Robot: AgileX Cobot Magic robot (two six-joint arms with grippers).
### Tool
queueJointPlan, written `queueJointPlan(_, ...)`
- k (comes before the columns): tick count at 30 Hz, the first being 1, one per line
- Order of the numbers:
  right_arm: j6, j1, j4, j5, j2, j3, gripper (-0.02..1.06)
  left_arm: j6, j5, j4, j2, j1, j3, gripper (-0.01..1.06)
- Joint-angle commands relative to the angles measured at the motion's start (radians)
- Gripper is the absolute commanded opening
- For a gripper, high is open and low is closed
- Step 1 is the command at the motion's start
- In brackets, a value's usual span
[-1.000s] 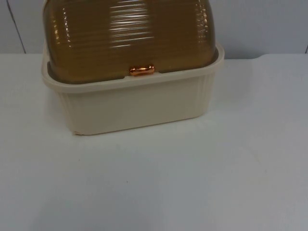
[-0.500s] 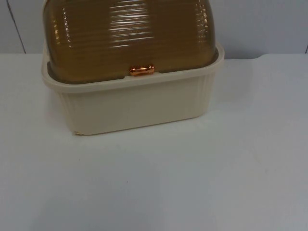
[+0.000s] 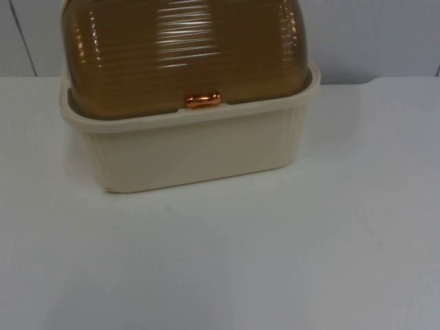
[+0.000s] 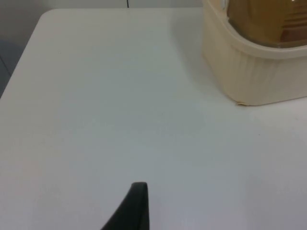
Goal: Open the box lid with the left hand, place the block into the box with the right hand, then close the box lid with the left hand.
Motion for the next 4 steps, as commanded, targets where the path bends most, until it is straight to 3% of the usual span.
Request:
queueJointPlan(1, 0.0, -0.007, 0.002, -0.011, -0.003, 0.002, 1.05, -0.008, -0.01, 0.007, -0.003, -0.007, 0.004, 1.05)
queueJointPlan(4, 0.0, -0.034, 0.002, -0.011, -0.003, 0.002, 1.05, -0.008, -0.01, 0.007, -0.003, -0.007, 0.004, 1.05)
